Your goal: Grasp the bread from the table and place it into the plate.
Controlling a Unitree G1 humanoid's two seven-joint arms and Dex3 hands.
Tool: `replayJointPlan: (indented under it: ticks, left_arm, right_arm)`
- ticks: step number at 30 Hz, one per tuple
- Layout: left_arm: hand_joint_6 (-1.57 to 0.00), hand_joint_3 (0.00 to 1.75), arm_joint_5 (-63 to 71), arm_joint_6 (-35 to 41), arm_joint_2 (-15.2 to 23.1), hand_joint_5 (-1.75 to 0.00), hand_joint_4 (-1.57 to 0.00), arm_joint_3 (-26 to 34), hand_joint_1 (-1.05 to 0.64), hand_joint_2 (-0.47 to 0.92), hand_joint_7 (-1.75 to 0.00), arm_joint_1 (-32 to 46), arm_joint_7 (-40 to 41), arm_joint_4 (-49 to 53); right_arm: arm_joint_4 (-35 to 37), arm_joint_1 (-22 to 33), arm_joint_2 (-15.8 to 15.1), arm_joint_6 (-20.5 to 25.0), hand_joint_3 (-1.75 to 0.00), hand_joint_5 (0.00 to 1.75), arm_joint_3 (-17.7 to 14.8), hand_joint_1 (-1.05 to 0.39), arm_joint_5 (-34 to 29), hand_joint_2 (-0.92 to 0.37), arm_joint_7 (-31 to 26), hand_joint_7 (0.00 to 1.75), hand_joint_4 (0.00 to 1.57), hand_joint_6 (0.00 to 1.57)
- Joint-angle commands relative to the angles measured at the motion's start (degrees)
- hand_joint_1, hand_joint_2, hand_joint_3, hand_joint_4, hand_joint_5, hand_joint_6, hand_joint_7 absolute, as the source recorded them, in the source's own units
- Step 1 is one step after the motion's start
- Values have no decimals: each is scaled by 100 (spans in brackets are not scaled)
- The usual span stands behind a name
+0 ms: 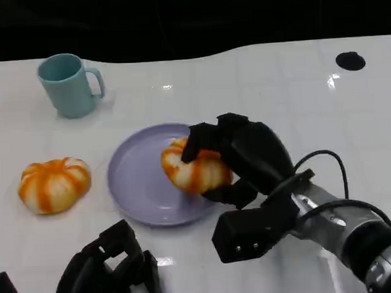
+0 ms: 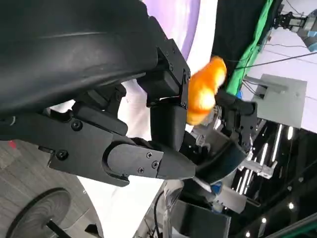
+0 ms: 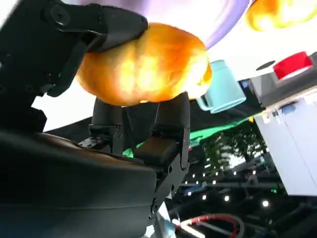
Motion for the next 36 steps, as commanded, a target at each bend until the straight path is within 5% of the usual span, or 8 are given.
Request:
replayJointPlan:
  ticks: [1, 3, 6, 14, 29, 35, 36]
  left_arm:
    - [-65, 21, -22, 60, 79, -175, -80, 16, -64, 92, -166, 85, 45, -121]
    - [-64, 21, -9, 40, 73, -175, -80, 14, -64, 92, -166, 92, 52, -133]
    - [-64, 21, 23, -23, 68, -175, -81, 10, -64, 92, -166, 98, 62, -126]
    - [-65, 22, 22, -45, 66, -175, -81, 18, -64, 92, -165, 101, 80, -137]
    - [-66, 22, 64, -58, 56, -175, -80, 9, -64, 92, -164, 79, 124, -114]
    - [-66, 23, 53, -43, 40, -175, -80, 6, -64, 92, -164, 84, 129, -127]
    - [-66, 23, 51, -36, 41, -175, -80, 6, -64, 92, -163, 84, 131, -128]
  right_arm:
    - [-9, -112, 55, 11, -38, 88, -76, -29, 251, -75, 510, 40, 56, 65]
    - [-37, -113, 58, 10, -23, 58, -78, -46, 329, -88, 848, 19, 31, 47]
    - [-168, -69, 50, 154, -26, 39, -86, -65, 399, -92, 1302, 5, 6, 28]
    - [-622, 158, -7, 474, -32, 9, -136, -80, 531, -92, 1799, 0, 0, 12]
    - [-1223, 606, -468, 191, -28, 16, -231, -77, 556, -92, 1640, 4, 11, 19]
    - [-1516, 924, -769, -212, -28, 30, -358, -75, 551, -92, 1342, 9, 27, 31]
    - [-1549, 963, -798, -262, -27, 46, -380, -73, 567, -92, 1325, 8, 25, 35]
